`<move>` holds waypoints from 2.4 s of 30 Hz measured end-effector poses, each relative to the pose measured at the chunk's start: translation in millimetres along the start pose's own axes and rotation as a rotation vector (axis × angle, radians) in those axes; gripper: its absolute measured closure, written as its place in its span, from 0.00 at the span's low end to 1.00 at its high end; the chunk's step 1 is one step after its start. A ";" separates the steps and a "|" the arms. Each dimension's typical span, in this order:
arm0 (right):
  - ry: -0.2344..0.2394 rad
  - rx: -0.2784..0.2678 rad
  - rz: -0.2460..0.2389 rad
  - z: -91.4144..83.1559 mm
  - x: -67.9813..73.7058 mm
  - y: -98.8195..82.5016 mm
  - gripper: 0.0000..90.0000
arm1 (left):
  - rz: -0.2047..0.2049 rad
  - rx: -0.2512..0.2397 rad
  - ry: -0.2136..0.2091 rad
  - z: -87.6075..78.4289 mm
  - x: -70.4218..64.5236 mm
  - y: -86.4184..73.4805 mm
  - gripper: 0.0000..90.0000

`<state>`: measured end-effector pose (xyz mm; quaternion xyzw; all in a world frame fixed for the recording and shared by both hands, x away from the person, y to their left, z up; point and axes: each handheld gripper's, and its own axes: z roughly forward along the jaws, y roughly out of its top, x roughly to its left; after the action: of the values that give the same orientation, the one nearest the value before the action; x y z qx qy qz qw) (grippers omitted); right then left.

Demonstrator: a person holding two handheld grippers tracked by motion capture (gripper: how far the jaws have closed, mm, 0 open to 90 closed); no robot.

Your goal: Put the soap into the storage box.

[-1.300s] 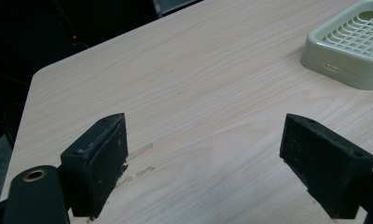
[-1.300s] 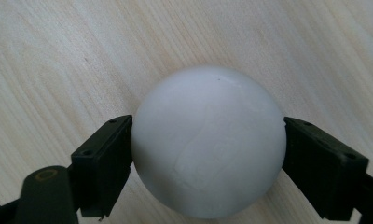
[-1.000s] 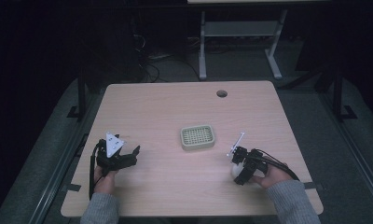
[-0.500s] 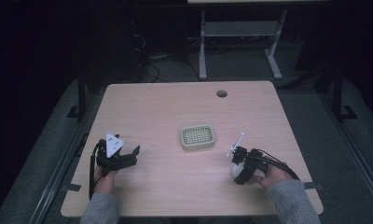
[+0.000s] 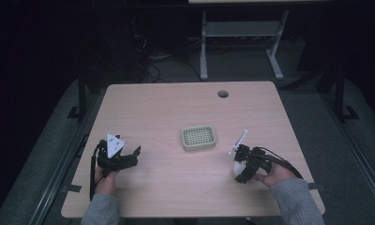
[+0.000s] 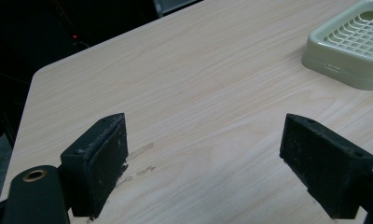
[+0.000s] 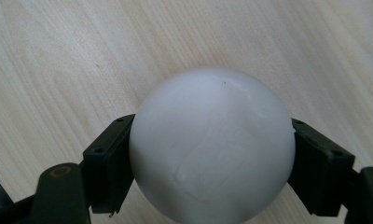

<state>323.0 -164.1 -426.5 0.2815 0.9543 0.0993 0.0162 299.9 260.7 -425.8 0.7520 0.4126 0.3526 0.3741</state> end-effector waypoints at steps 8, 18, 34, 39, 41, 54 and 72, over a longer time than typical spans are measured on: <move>0.009 -0.012 -0.004 -6.7 -2.5 5.8 0.26 | 0.003 0.001 0.000 1.3 -0.4 0.6 0.16; 0.013 -0.022 -0.019 -11.8 -6.3 19.1 0.26 | 0.000 0.005 -0.003 1.1 0.6 -0.1 0.17; 0.024 -0.043 -0.026 -19.4 -10.2 33.0 0.26 | 0.010 0.006 0.001 0.1 0.4 0.2 0.16; 0.025 -0.048 -0.029 -21.1 -12.0 36.6 0.26 | 0.004 0.005 0.001 0.1 0.5 0.1 0.17; 0.027 -0.045 -0.031 -21.3 -12.8 38.4 0.26 | 0.003 0.004 0.001 -0.2 0.7 0.1 0.16; 0.033 -0.051 -0.039 -28.8 -17.9 50.0 0.26 | 0.000 0.002 0.000 -0.4 0.8 0.2 0.16; 0.039 -0.048 -0.067 -38.0 -20.8 73.1 0.26 | -0.005 0.005 0.005 -1.3 2.4 0.4 0.17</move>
<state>376.2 -122.2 -375.3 0.2471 0.9606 0.1270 0.0077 299.9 263.1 -424.3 0.7510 0.4162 0.3526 0.3721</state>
